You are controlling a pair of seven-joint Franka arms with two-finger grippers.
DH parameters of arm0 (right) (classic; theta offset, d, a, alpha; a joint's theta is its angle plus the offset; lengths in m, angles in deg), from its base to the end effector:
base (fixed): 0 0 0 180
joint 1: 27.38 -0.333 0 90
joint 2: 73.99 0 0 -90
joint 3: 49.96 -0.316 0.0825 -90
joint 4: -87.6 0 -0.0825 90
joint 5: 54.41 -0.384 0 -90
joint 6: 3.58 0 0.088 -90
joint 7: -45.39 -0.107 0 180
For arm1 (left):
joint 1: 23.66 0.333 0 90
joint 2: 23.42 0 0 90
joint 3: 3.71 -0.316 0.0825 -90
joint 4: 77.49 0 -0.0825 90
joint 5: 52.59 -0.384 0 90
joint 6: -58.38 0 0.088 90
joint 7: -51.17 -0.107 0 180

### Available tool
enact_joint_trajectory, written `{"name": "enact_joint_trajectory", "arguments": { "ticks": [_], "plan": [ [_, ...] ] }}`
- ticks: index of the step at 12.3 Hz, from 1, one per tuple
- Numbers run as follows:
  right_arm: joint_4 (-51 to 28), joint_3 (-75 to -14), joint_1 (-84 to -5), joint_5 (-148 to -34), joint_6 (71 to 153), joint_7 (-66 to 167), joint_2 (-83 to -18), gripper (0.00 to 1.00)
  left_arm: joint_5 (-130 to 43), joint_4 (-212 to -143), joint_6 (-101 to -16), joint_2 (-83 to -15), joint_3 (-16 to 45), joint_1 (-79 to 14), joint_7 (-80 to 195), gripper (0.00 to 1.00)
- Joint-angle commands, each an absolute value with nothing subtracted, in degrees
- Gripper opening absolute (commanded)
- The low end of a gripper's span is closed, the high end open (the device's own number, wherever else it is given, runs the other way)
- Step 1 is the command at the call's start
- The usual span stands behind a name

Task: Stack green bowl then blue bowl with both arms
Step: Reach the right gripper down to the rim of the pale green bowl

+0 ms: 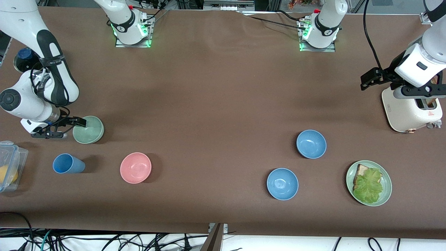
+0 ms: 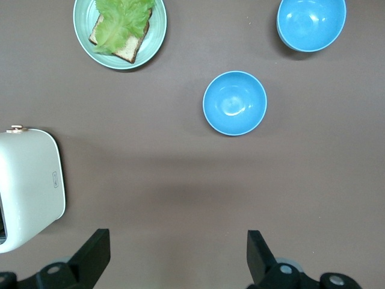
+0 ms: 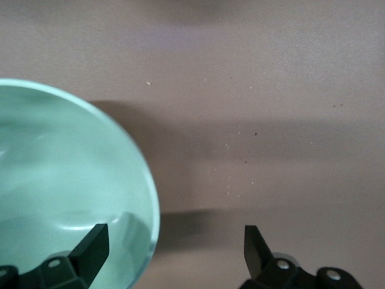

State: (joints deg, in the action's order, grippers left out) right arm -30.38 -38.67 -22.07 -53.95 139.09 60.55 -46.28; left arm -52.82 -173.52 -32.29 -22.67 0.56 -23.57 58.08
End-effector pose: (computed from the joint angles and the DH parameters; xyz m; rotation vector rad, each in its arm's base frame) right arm 0.5637 -0.1674 0.1975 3.0591 0.0022 -0.1050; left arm 0.5460 -0.0397 0.5831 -3.1255 -0.0742 0.1246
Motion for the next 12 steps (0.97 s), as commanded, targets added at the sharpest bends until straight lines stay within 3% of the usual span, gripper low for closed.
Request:
{"name": "enact_joint_trajectory", "arguments": {
  "ticks": [1, 2, 4, 10, 12],
  "plan": [
    [-30.7, -39.3, -20.8, -56.1, 140.3, 62.4, -46.0, 0.55, -53.8, -173.0, -31.3, -22.3, 1.0, -23.2, 58.3, 1.00],
    [-30.4, -39.5, -20.9, -56.2, 140.3, 62.4, -46.0, 0.29, -53.8, -173.0, -31.3, -22.3, 1.0, -23.2, 58.3, 1.00],
    [-30.3, -39.7, -21.0, -56.2, 139.7, 62.4, -46.0, 0.00, -53.8, -173.0, -31.3, -22.3, 1.0, -23.2, 58.2, 1.00],
    [-29.6, -40.6, -21.3, -56.3, 138.9, 62.1, -46.5, 0.00, -53.8, -173.0, -31.3, -22.3, 1.0, -23.2, 58.2, 1.00],
    [-26.7, -42.1, -21.4, -58.1, 132.9, 62.1, -48.1, 0.00, -53.8, -173.0, -31.3, -22.3, 1.0, -23.2, 58.2, 1.00]
  ]
}}
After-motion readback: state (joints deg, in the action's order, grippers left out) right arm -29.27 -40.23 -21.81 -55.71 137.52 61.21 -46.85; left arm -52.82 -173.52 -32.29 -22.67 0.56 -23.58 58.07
